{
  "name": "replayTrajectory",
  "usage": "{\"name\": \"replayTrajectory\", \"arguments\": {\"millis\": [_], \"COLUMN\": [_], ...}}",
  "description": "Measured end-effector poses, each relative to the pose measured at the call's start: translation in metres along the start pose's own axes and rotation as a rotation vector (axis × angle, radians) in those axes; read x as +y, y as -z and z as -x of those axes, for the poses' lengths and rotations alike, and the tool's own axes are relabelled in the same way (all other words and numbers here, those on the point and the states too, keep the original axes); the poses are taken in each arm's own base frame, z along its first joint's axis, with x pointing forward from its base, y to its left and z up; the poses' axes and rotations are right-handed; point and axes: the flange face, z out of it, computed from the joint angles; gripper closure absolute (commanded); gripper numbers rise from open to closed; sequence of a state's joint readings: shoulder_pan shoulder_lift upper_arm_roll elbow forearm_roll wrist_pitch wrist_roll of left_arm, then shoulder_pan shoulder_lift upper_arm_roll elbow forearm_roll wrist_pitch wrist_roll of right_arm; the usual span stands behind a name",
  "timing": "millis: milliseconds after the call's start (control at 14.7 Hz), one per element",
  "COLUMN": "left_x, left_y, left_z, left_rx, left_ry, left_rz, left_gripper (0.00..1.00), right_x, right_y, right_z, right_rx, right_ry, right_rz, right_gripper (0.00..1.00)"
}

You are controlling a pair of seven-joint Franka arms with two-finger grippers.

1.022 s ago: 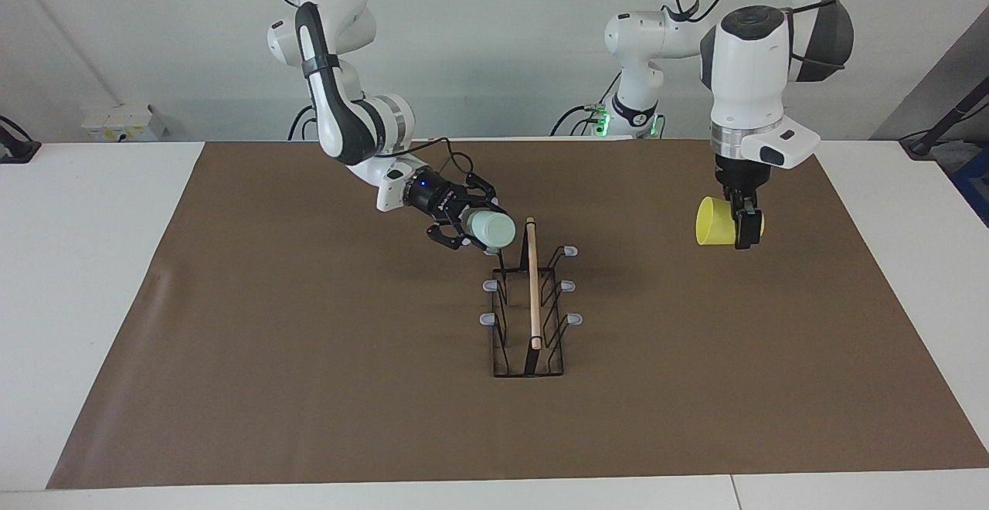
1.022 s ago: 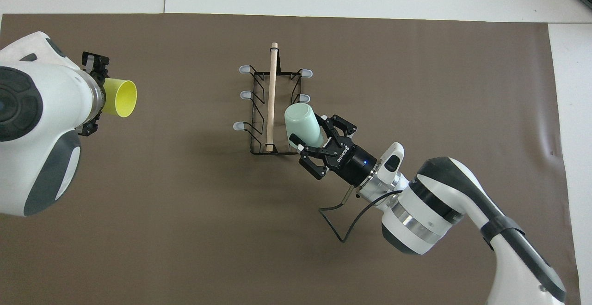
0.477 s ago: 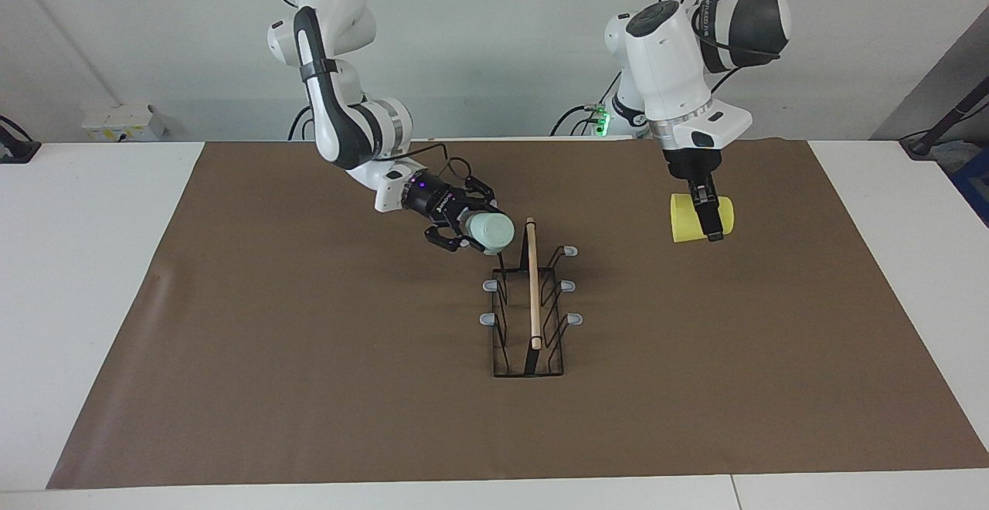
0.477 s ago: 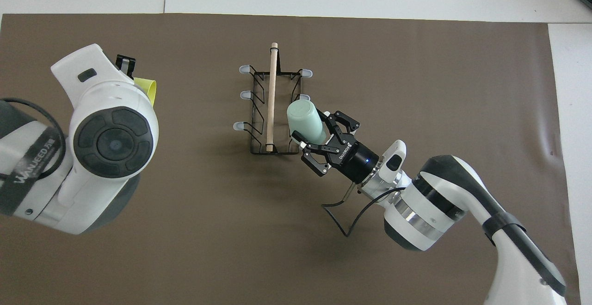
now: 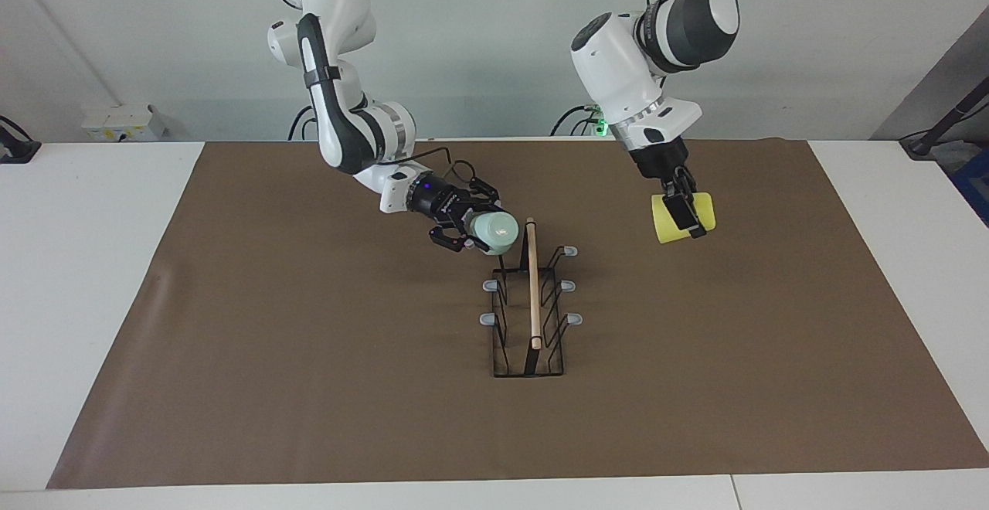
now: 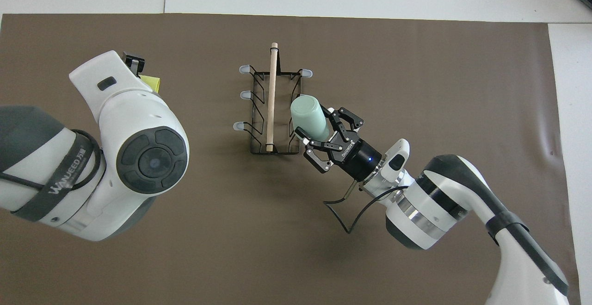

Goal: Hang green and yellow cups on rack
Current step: 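Hang the green cup on a rack peg while the left gripper brings the yellow cup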

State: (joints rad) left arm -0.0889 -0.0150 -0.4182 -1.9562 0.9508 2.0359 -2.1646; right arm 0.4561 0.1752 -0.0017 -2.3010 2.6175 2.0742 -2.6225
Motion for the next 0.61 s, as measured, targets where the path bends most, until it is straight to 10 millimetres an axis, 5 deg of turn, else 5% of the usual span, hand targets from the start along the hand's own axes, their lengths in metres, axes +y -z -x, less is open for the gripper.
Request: {"name": "replayTrajectory", "arguments": {"millis": [613], "left_x": [-0.006], "left_y": [0.024], "left_z": [0.050], "left_rx": [0.098], "left_ry": [-0.053], "left_rz": [0.113], "left_gripper": [1.00], "right_x": [0.009], "right_y": [0.006], "right_z": [0.028], "right_rx": [-0.040], "right_ry": [0.025], "right_rz": [0.016], "right_gripper": [1.00]}}
